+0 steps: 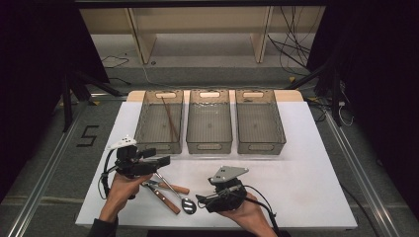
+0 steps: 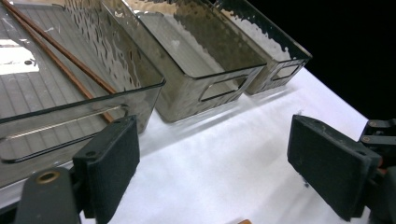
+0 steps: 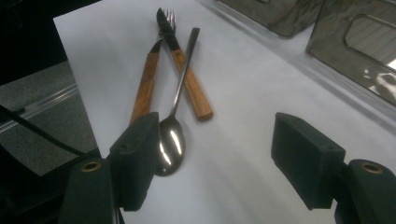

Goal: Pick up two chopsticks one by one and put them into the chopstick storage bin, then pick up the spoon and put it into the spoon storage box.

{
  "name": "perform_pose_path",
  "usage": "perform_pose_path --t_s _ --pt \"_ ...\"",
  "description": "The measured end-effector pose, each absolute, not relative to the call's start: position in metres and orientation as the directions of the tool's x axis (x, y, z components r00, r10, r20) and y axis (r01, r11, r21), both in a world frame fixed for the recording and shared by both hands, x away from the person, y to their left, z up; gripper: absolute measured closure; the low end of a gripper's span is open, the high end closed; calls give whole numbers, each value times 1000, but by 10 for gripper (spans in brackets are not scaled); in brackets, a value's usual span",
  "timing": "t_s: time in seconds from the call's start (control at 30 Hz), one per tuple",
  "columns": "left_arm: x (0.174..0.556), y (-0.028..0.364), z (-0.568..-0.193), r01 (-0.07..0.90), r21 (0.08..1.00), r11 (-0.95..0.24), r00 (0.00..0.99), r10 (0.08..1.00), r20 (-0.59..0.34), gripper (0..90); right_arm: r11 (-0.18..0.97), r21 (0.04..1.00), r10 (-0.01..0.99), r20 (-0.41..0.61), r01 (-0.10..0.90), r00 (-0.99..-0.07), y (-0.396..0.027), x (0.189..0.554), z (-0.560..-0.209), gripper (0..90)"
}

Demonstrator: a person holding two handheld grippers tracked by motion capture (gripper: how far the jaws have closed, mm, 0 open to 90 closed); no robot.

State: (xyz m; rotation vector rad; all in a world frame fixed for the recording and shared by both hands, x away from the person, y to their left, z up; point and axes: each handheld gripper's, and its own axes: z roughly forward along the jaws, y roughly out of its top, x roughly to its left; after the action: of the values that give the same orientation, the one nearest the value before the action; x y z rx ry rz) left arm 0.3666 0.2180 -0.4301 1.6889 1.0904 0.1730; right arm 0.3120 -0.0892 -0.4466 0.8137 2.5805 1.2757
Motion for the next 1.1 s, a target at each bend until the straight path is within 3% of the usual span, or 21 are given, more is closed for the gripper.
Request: perform_pose_path --t_s 1.1 --pt "340 225 -444 497 866 -51 607 734 -305 165 559 716 484 128 418 -866 -45 315 -468 382"
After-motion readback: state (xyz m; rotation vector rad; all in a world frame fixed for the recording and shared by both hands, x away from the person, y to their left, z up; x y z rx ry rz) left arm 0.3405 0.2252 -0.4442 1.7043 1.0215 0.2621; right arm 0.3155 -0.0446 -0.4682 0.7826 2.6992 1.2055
